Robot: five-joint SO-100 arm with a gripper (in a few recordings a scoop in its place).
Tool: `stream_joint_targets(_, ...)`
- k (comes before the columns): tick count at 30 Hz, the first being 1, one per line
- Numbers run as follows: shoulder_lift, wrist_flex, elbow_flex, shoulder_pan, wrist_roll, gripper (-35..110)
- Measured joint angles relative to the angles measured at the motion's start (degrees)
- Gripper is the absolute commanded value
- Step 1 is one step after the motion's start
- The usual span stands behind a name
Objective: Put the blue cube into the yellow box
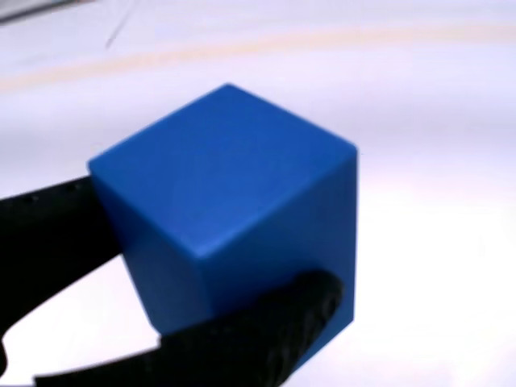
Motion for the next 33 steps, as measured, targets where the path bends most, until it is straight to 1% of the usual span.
stream_joint_targets(6,18.02,0.62,7.65,7.12,0.09,15)
stream_joint_targets(15,31.11,0.62,21.88,16.17,-0.18,15)
stream_joint_targets(24,36.65,0.62,30.94,21.01,-0.18,15)
stream_joint_targets(33,36.65,-6.77,37.53,22.68,-0.18,15)
